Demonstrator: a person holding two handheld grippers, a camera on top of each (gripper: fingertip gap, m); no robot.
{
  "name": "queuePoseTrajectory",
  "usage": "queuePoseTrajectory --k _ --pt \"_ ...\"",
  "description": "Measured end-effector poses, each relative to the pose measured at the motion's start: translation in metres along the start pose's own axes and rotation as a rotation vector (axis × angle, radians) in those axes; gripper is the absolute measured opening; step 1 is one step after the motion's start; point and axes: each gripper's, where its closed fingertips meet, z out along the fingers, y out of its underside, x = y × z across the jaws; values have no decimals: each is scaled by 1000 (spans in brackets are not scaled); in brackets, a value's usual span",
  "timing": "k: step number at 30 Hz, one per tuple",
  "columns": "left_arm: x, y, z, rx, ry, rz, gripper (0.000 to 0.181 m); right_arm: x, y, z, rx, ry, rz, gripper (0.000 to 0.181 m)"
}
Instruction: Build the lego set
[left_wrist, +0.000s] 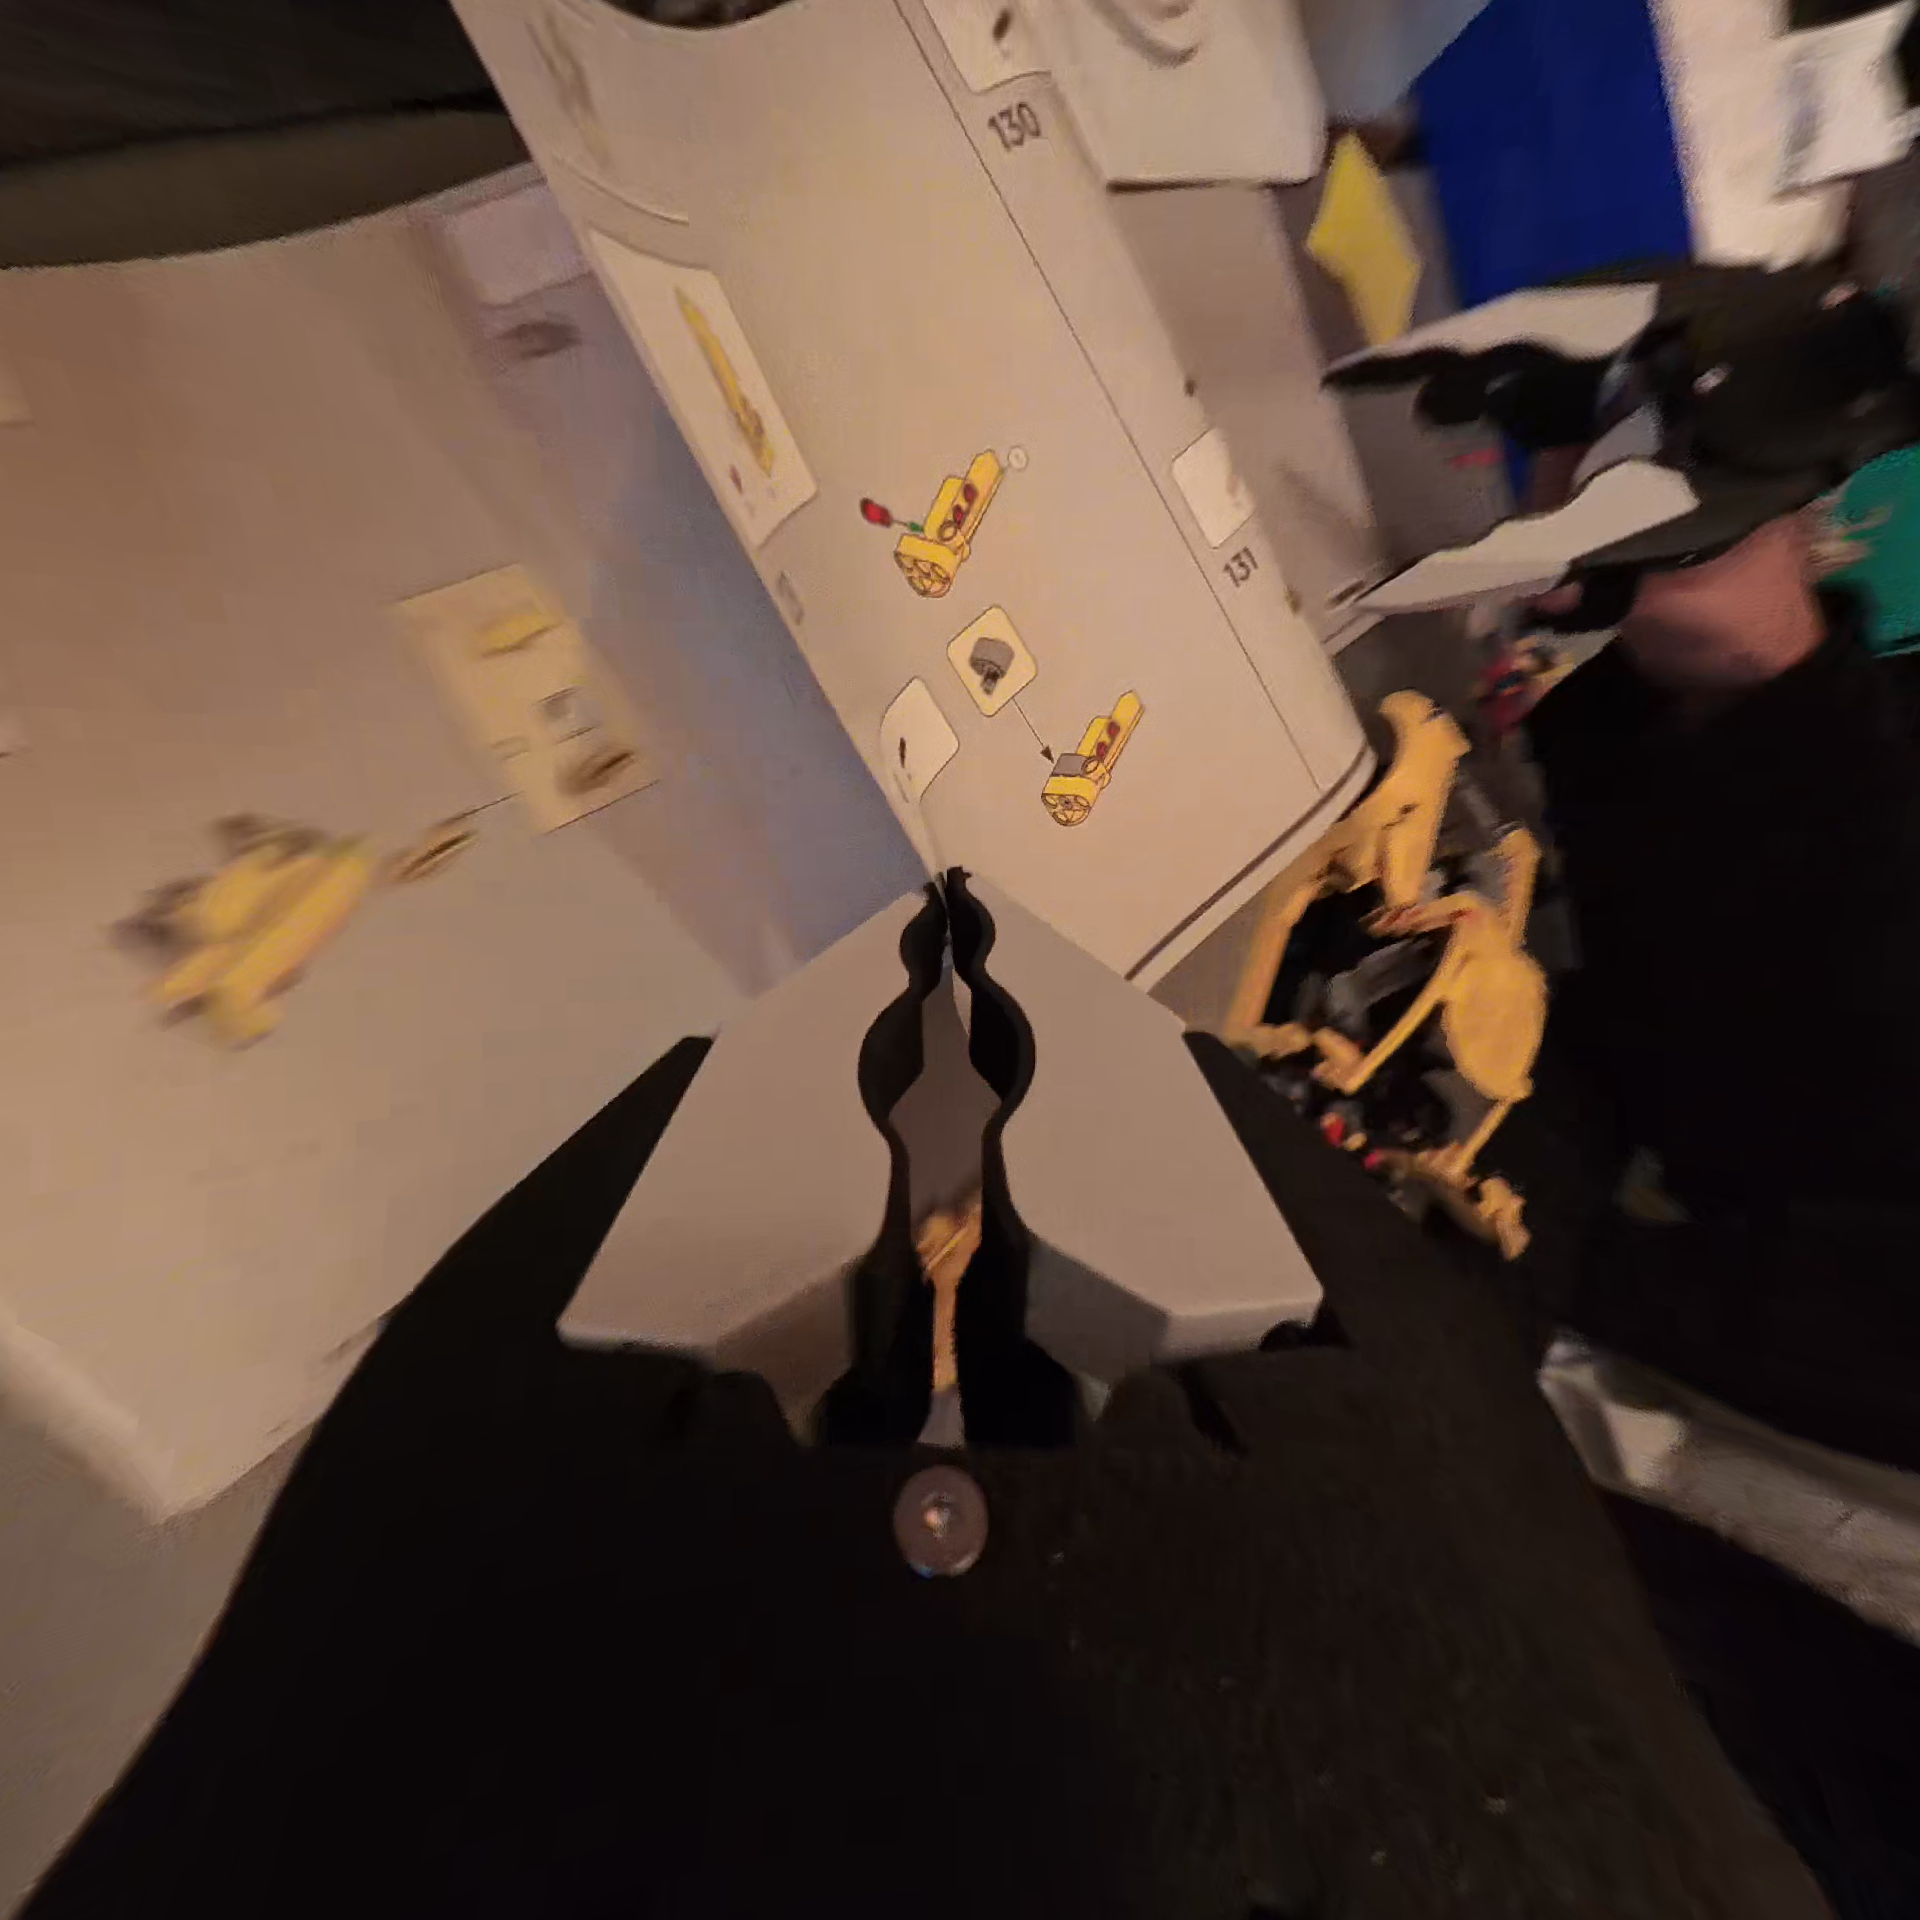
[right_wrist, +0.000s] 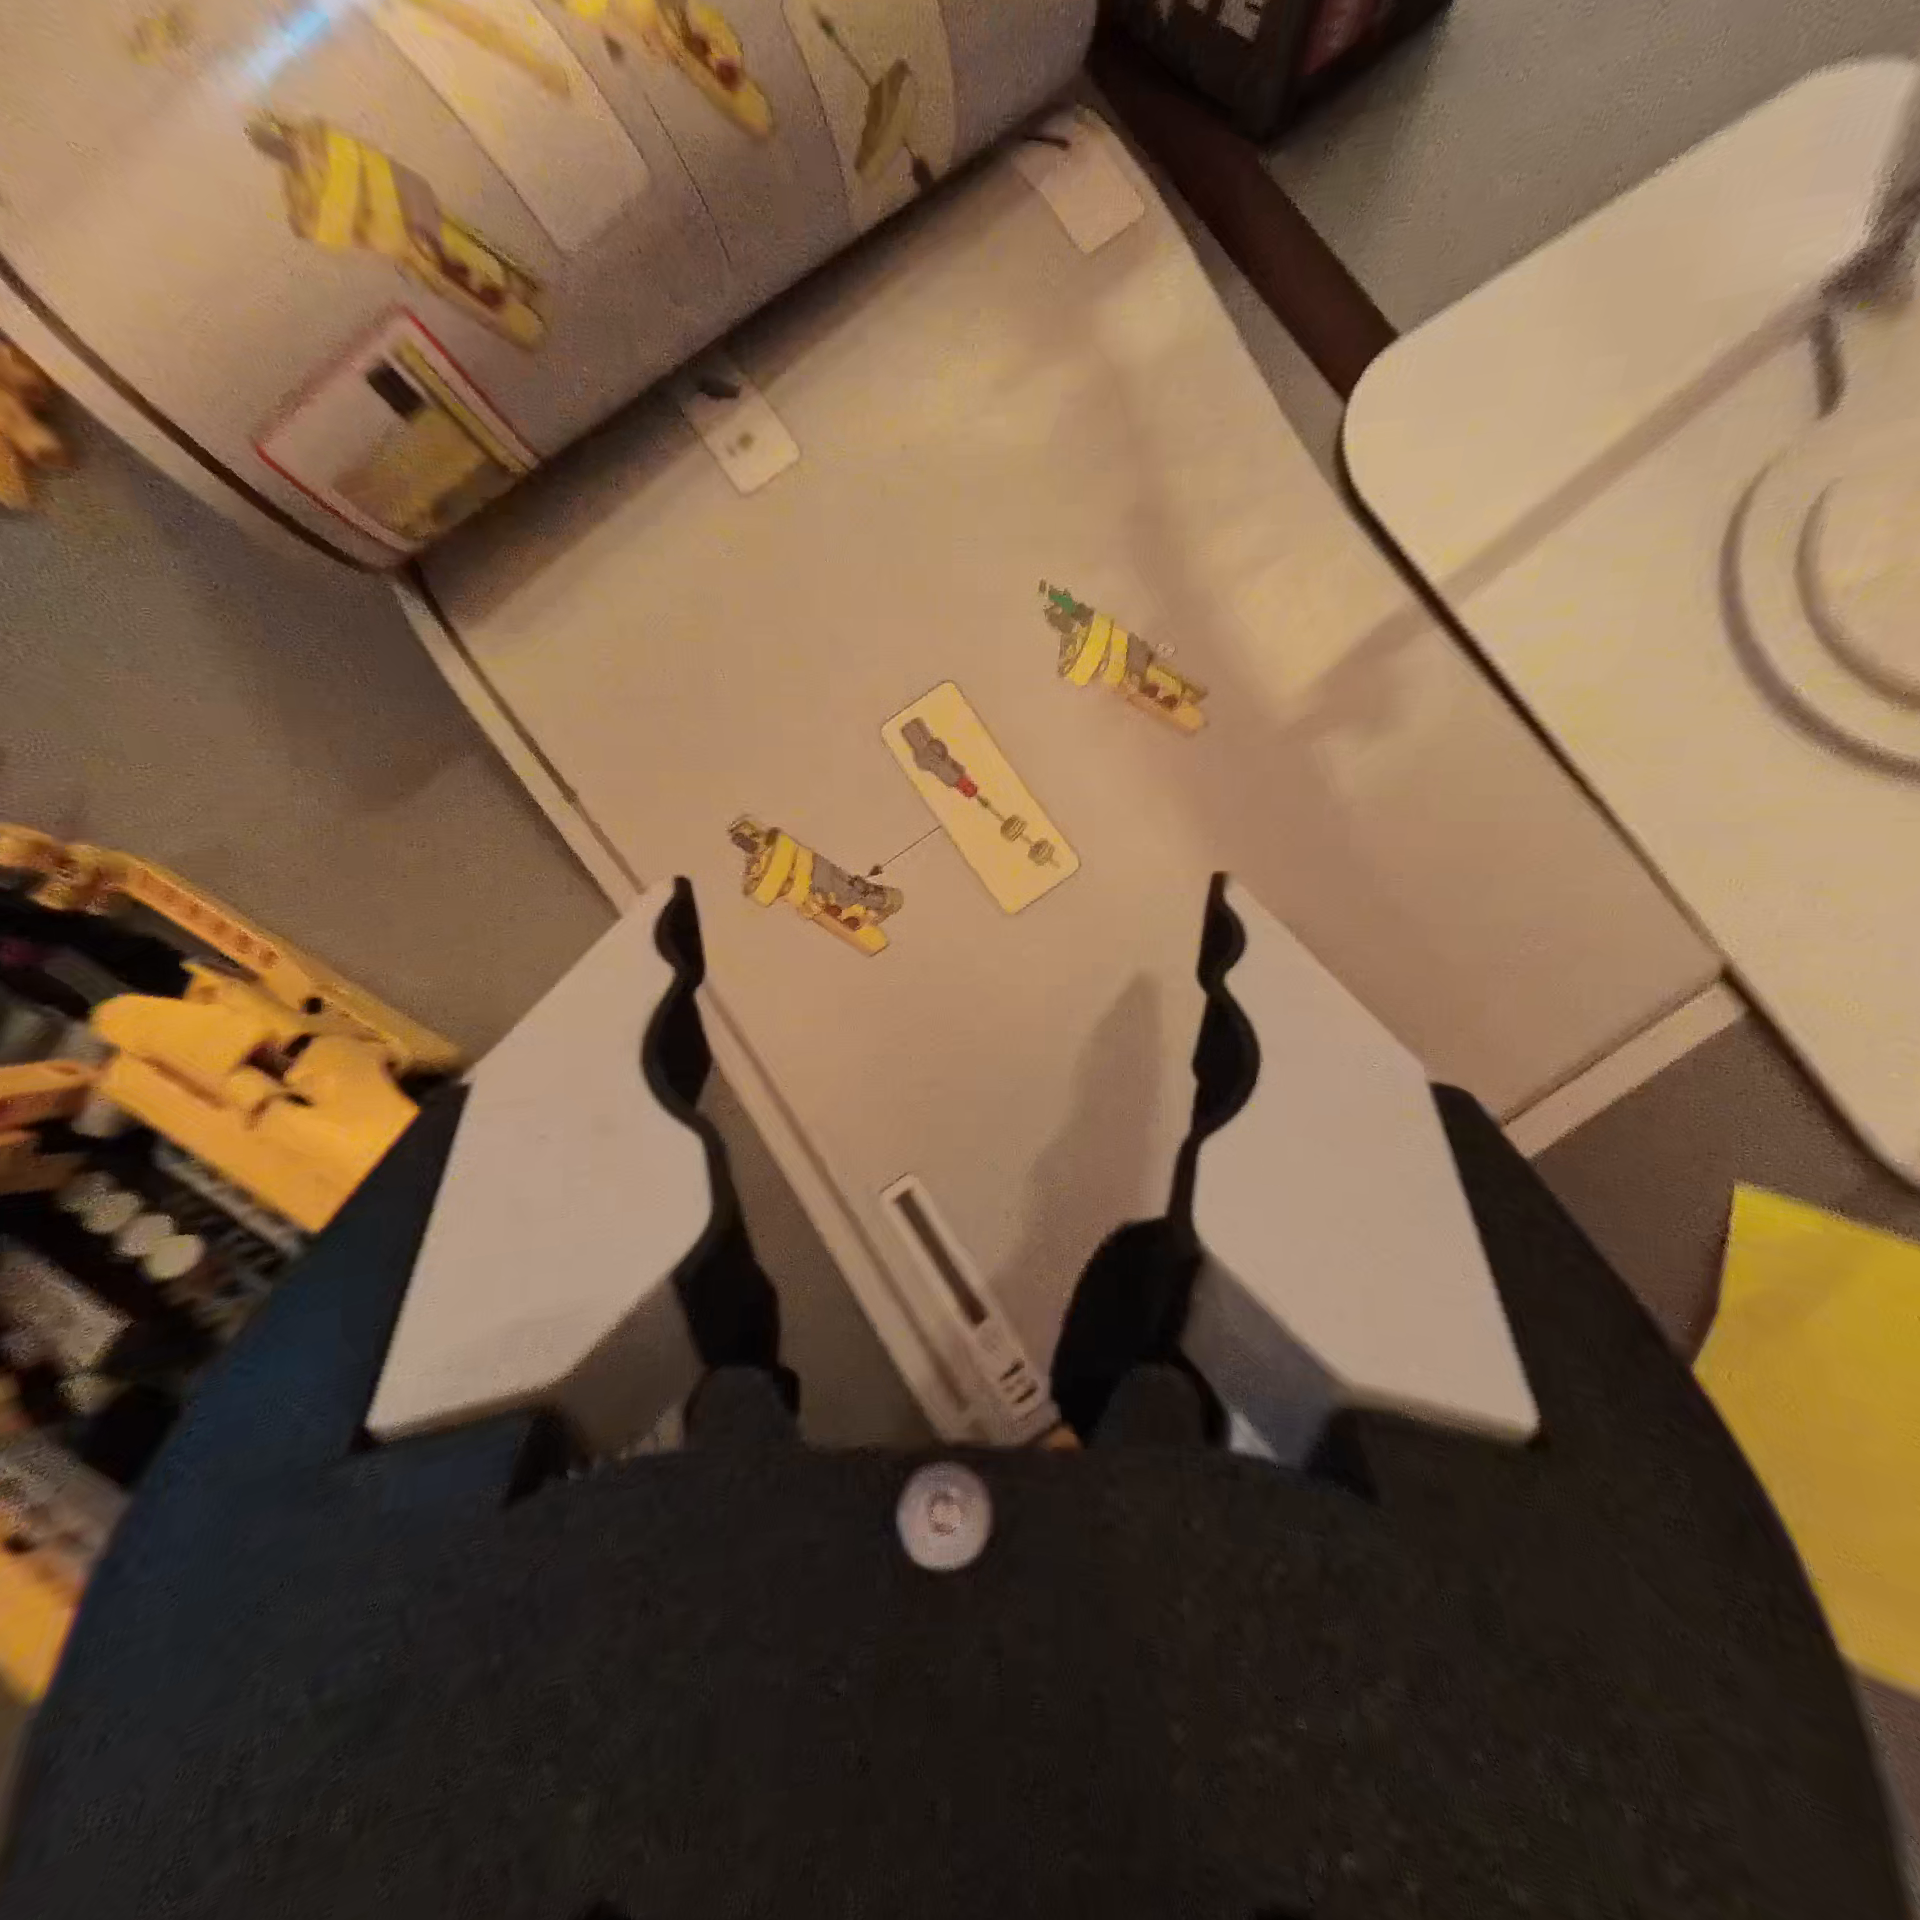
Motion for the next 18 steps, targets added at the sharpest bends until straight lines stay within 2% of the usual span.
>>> queuePoseTrajectory --k 1,3,4,6,9,13,18 --pt "-12 2 -11 -17 -48 5 0 4 -2 7 -8 10 -85 101" --pt "-34 2 -29 -44 -136 15 0 11 -4 19 -39 16 -186 100" --pt "-44 2 -36 -57 -176 27 0 15 0 26 -67 8 -204 100" --pt "-64 1 -46 -77 -257 38 0 17 12 38 -147 -37 -203 111" --pt "-91 0 -58 -96 -382 55 0 18 9 39 -117 -50 -223 107" --pt "-111 7 -56 -129 -430 52 0 20 10 38 -68 -70 -237 105" --pt "-132 23 -35 -191 -504 58 0 22 9 37 -28 -82 -243 104"
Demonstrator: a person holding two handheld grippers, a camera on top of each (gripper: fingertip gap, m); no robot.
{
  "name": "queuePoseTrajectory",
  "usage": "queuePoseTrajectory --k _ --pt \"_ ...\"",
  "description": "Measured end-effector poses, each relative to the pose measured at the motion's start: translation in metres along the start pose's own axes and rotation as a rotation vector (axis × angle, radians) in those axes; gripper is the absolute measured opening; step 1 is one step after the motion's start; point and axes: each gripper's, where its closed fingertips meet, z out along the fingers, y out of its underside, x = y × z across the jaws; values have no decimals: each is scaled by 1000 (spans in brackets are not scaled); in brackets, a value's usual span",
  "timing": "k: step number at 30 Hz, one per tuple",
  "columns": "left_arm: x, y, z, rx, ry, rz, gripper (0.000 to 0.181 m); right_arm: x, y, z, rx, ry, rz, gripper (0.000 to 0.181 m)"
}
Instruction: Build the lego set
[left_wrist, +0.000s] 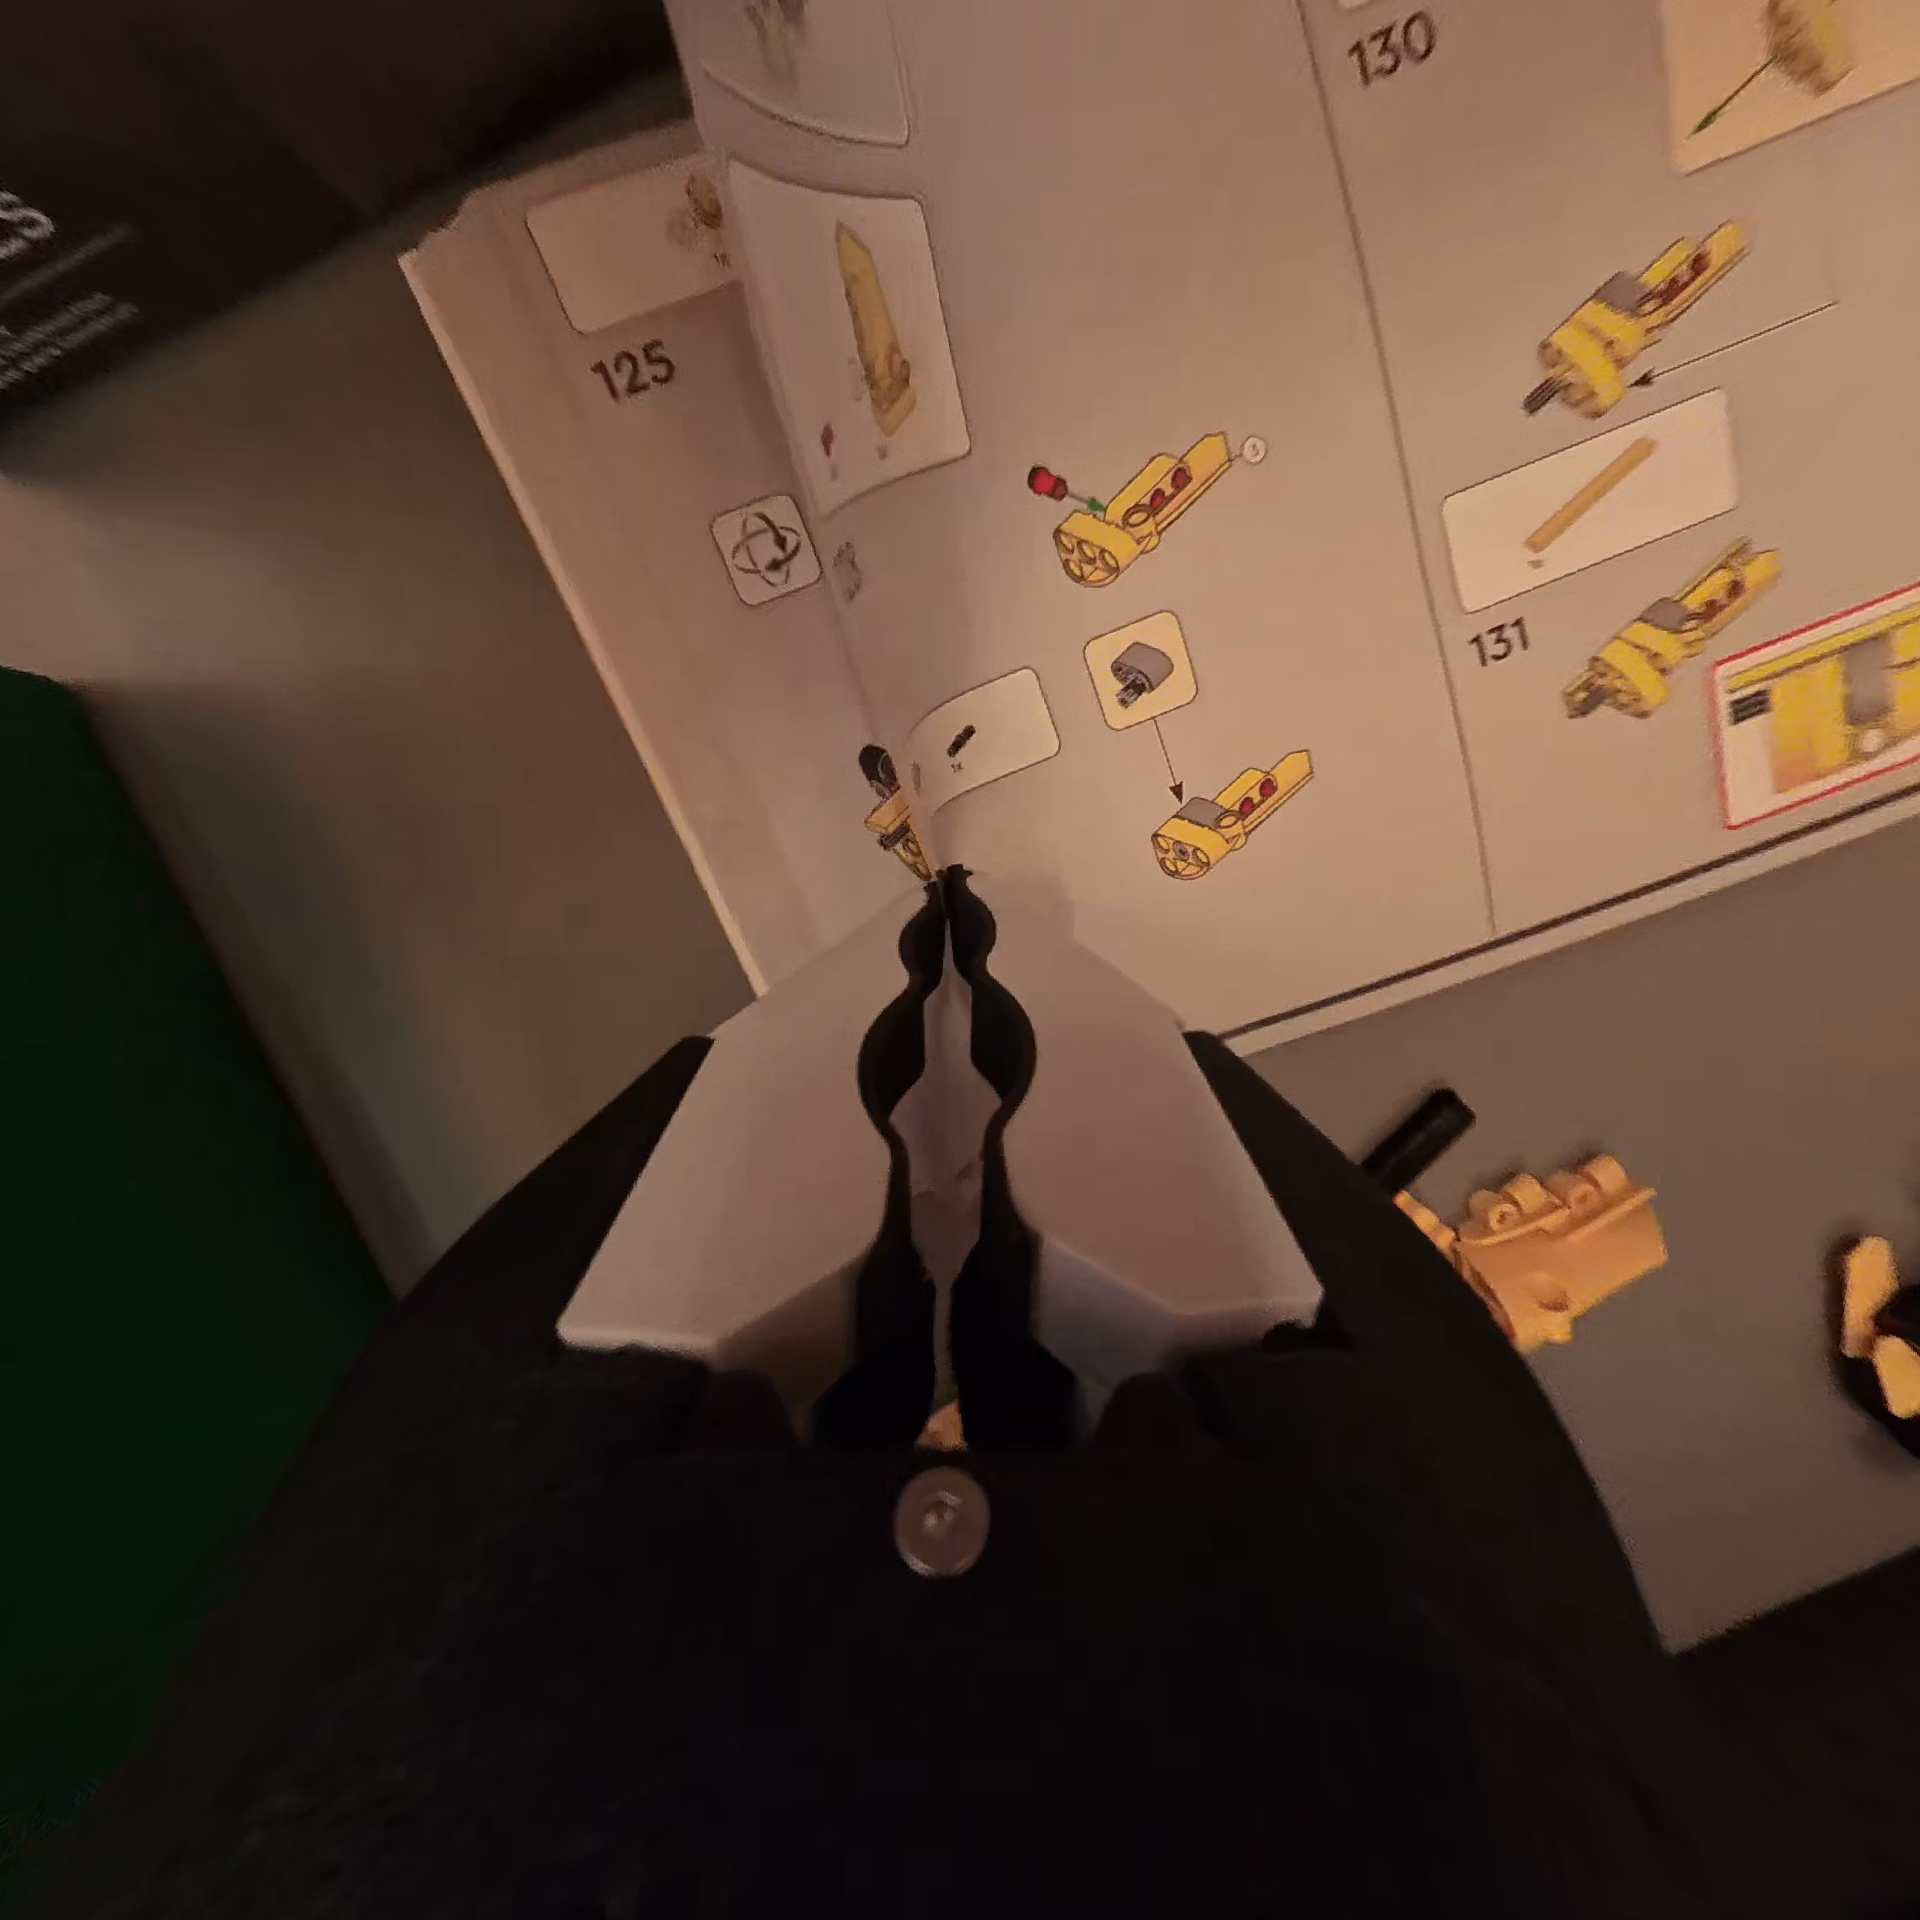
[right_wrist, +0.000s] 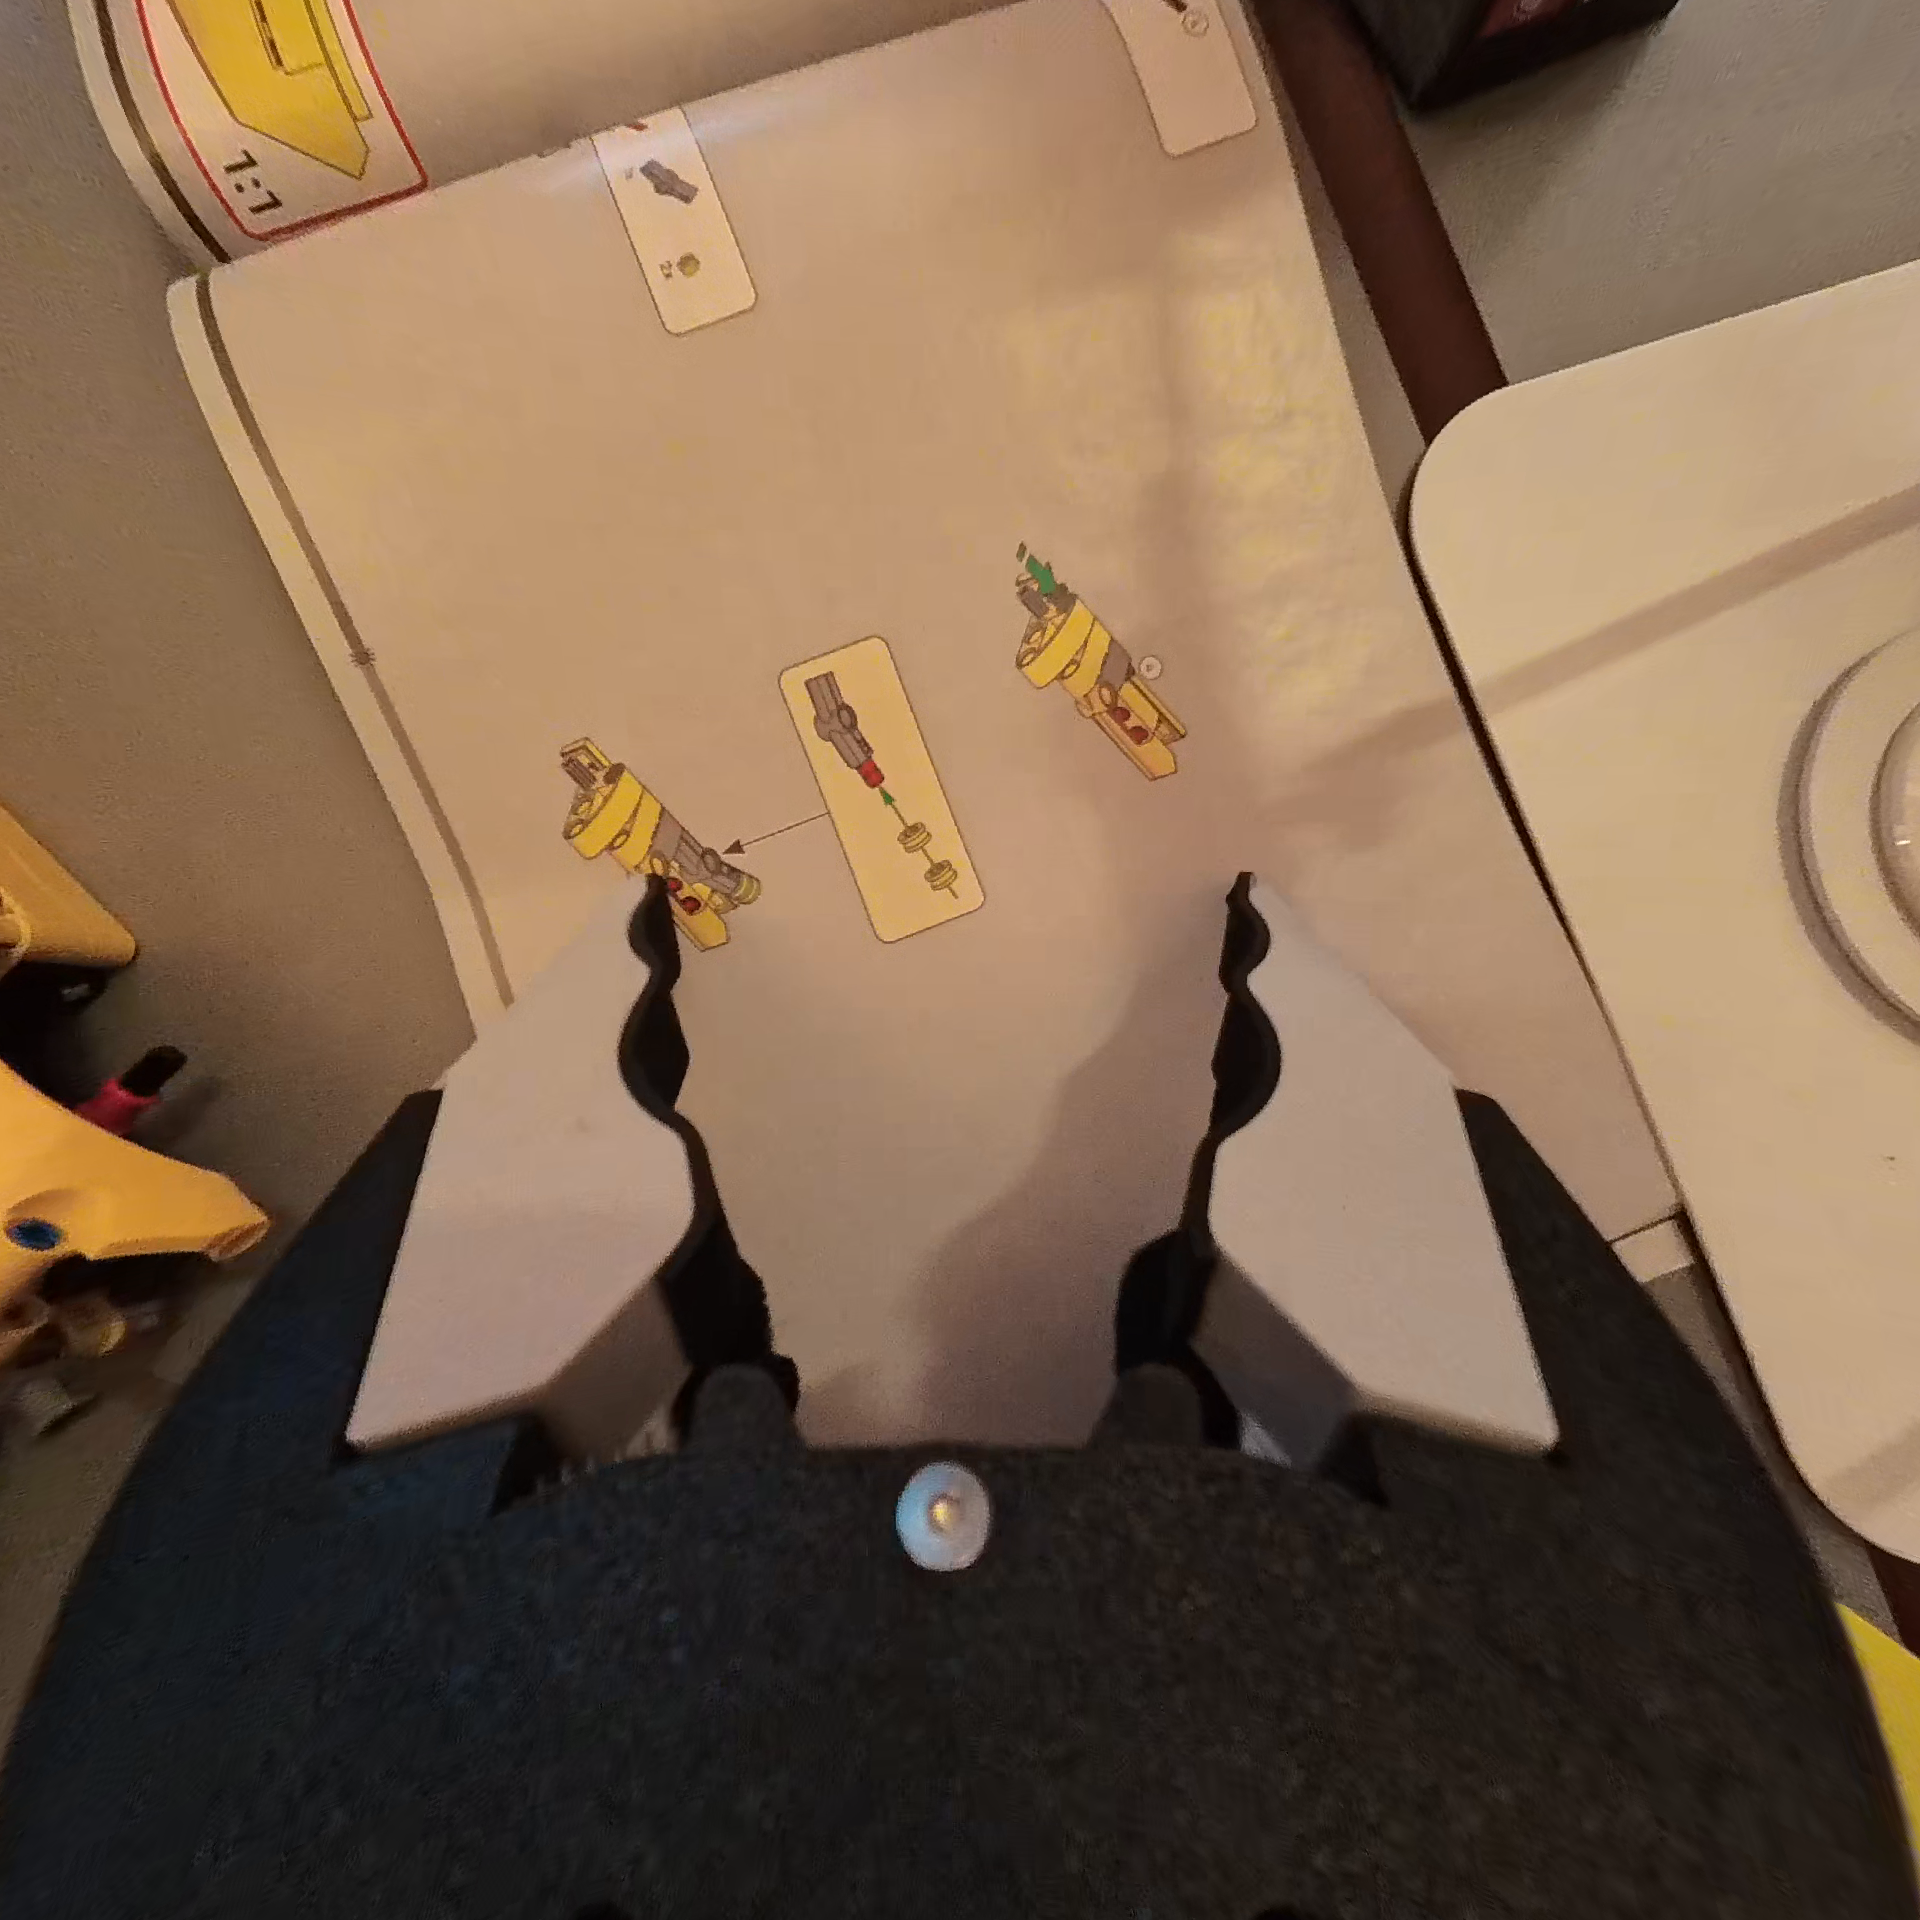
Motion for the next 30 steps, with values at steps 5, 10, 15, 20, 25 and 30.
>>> queuePoseTrajectory --k 5,10,15,20,25,30 --pt "2 1 8 0 -38 24 0 -3 -10 -9 -152 -15 -52 97" --pt "2 -2 3 33 -8 -2 0 -48 -115 -11 42 -78 -243 90" --pt "0 -9 3 108 49 -110 0 -71 -150 48 -83 -189 -265 101" --pt "-9 -4 1 118 33 -127 0 -67 -129 88 -219 -170 -315 102" --pt "-39 -5 -21 188 -123 -169 14 -70 -128 106 -268 -172 -319 102" --pt "-19 -37 -64 421 -150 -54 15 -70 -127 106 -235 -178 -317 103"
